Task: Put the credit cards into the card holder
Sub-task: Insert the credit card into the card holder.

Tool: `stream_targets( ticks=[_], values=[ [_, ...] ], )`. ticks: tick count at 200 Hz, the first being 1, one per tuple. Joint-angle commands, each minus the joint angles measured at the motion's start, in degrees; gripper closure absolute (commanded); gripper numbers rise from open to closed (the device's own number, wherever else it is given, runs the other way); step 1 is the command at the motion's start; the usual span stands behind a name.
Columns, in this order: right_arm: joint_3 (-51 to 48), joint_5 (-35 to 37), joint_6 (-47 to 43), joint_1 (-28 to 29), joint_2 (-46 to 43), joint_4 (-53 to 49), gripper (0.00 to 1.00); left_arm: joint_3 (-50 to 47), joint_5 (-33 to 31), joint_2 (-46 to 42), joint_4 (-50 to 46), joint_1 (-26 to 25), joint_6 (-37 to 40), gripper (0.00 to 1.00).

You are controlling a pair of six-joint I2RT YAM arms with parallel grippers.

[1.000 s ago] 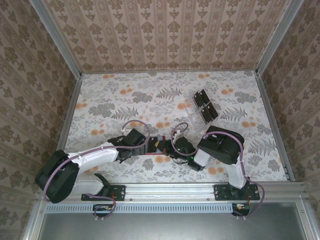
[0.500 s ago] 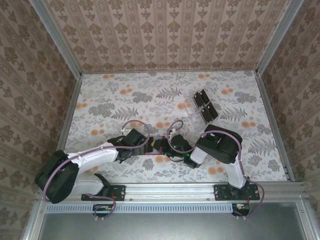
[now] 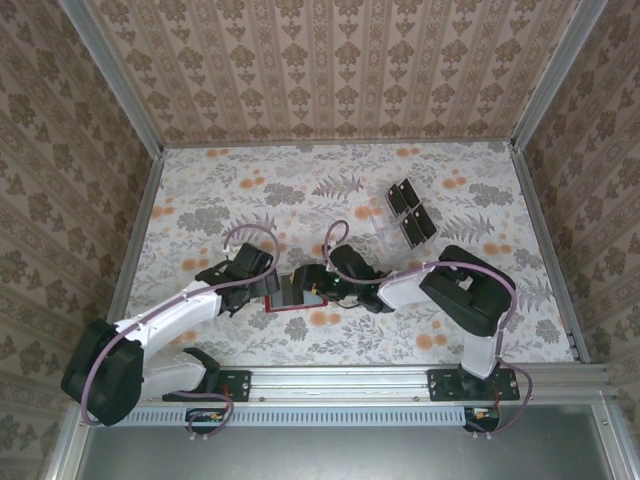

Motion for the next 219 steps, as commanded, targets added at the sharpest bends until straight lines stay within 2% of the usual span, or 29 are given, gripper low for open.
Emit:
stream_targets(
  ticks=[1, 22, 46, 69, 89, 219],
  values=[
    [4.63, 0.63, -10.14, -0.28, -3.64, -21.83, 0.36, -0.22, 0.25, -0.01, -3.22, 0.66, 0.14, 0.00],
    [9.81, 2.86, -15.44, -0.35, -4.03, -31.83, 0.42, -1.86, 0.07, -0.18, -3.58, 0.88, -1.21, 0.00],
    [15.26, 5.00, -20.19, -0.22, -2.00, -39.71, 0.65, -3.19, -0.35, -0.27, -4.01, 1.03, -2.53, 0.00],
    [18.65, 6.28, -22.78, -0.30, 0.60, -43.39, 0.80, -4.03, -0.82, -0.02, -4.64, 1.14, -4.33, 0.00],
    [20.32, 5.99, -23.47, -0.14, 2.60, -43.89, 0.86, -4.55, -1.08, 0.34, -4.76, 1.14, -5.75, 0.00],
    [25.48, 4.46, -23.65, 1.01, 9.13, -43.68, 0.87, -3.82, 1.12, 7.36, -1.10, 1.14, -5.64, 0.00]
  ],
)
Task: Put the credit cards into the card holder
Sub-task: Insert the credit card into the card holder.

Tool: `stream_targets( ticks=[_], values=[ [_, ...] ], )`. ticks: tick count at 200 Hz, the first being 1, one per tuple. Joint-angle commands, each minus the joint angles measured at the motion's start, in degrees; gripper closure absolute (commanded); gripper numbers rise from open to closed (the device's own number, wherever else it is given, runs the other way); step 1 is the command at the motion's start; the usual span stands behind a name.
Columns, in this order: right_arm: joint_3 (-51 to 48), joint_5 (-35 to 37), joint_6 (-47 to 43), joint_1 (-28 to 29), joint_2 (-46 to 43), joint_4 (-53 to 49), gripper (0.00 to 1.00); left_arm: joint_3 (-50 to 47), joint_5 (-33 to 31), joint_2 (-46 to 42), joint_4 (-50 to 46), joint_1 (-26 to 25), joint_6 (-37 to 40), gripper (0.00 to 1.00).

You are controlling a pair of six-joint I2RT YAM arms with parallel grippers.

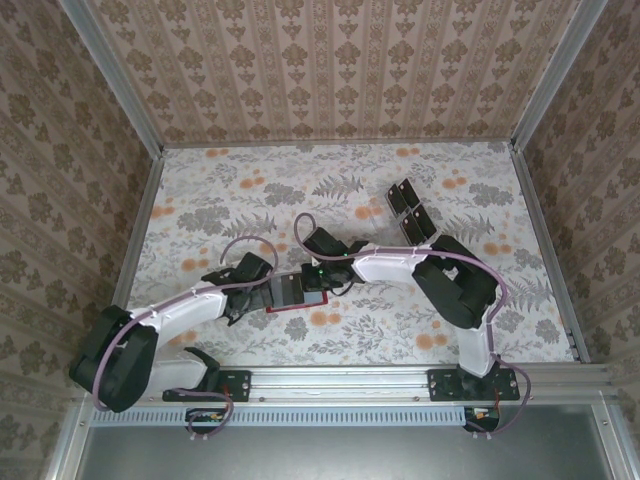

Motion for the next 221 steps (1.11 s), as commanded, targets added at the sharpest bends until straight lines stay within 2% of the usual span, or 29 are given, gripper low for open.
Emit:
stream_targets(
  ticks=[1, 121, 139, 164, 221],
  values=[
    [2.06, -0.23, -0.56, 0.70, 1.90, -2.17, 0.87, -0.08, 0.58, 2.16, 0.22, 0.38, -0.44, 0.00],
    [8.20, -2.01, -0.43, 3.91, 5.89, -3.31, 0.87, -0.61, 1.87, 2.57, 1.96, 0.20, 0.22, 0.00],
    [6.21, -0.28, -0.83, 3.45, 4.14, -3.46, 0.85, -0.44, 2.01, 2.48, 2.00, 0.20, 0.52, 0.00],
    [0.22, 1.35, 0.03, 1.50, 0.43, -1.10, 0.74, 0.22, 2.33, 2.28, 2.06, 0.20, 1.32, 0.00],
    [-8.92, 2.59, 1.06, -2.14, -4.79, 1.12, 0.73, 3.05, 1.56, 0.49, 0.40, 0.38, 3.25, 0.00]
  ],
)
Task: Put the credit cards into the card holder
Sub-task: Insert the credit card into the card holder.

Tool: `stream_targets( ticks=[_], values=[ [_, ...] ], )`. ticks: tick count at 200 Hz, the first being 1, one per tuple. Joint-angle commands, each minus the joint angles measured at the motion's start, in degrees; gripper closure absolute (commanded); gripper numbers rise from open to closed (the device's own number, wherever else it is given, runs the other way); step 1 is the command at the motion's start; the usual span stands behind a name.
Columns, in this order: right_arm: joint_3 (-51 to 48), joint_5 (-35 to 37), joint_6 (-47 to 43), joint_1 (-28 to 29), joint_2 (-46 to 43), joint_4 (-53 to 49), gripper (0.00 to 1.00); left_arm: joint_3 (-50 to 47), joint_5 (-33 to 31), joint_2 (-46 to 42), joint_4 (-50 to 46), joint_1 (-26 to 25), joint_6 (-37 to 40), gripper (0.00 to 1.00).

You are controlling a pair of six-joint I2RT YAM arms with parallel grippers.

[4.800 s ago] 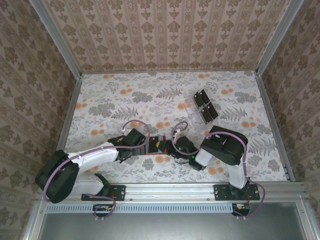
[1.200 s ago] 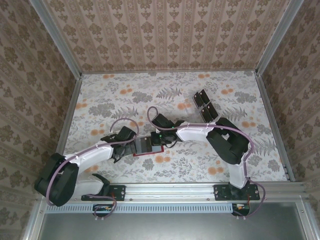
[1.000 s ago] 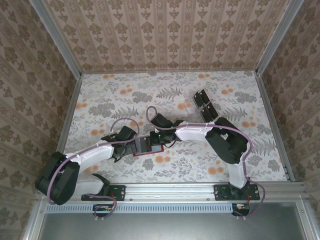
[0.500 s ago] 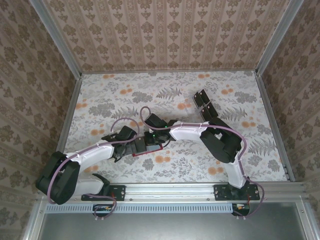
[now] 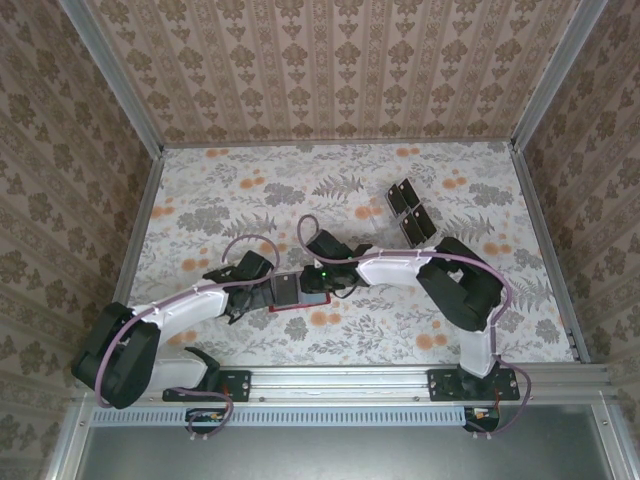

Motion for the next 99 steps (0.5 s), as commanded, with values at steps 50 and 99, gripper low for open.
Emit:
stream_targets(
  ticks=[50, 99],
  values=[
    [-2.50, 2.25, 0.08, -1.25, -3.88, -3.25, 0.75, 3.49, 0.58, 0.25, 0.90, 0.55, 2.97, 0.00],
    [1.49, 1.57, -1.59, -1.10, -3.57, -4.63, 0.84, 4.32, 0.42, 3.38, 2.14, 0.56, 3.29, 0.00]
  ],
)
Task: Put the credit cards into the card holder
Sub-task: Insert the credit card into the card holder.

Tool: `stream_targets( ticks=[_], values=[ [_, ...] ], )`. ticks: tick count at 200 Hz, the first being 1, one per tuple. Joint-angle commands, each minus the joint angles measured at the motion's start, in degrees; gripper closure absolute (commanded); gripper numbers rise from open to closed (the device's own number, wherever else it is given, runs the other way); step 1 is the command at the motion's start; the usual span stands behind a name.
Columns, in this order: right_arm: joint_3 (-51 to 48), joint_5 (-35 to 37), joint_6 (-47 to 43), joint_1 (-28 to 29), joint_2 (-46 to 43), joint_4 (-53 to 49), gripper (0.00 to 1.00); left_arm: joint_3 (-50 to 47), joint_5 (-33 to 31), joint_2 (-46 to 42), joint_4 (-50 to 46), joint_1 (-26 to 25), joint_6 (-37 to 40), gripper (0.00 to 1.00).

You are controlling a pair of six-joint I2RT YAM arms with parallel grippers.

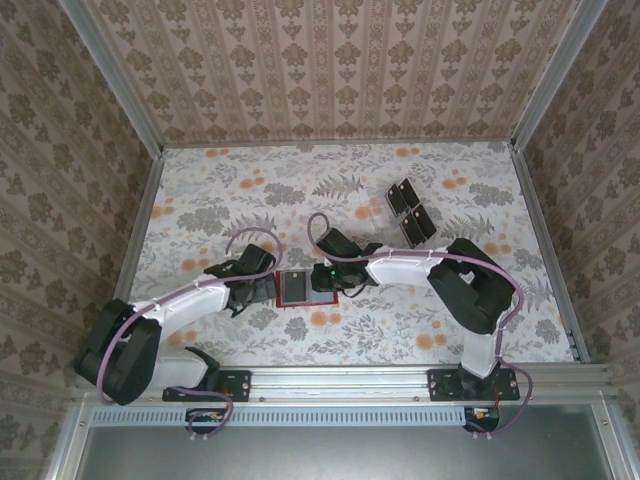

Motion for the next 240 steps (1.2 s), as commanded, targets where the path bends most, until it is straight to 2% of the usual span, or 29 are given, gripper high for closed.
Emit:
stream_targets(
  ticks=[1, 102, 240],
  values=[
    [2.96, 0.62, -1.10, 0.02, -0.91, -2.44, 0.84, 1.54, 0.13, 1.74, 0.45, 0.21, 1.17, 0.00],
    [9.16, -0.87, -1.03, 0.27, 6.92, -2.49, 0.87, 0.67, 0.21, 4.07, 2.11, 0.22, 1.22, 0.00],
    [14.25, -4.45, -1.31, 2.00, 10.64, -2.88, 0.89, 0.75, 1.84, 7.25, 4.80, 0.25, 2.02, 0.00]
  ],
)
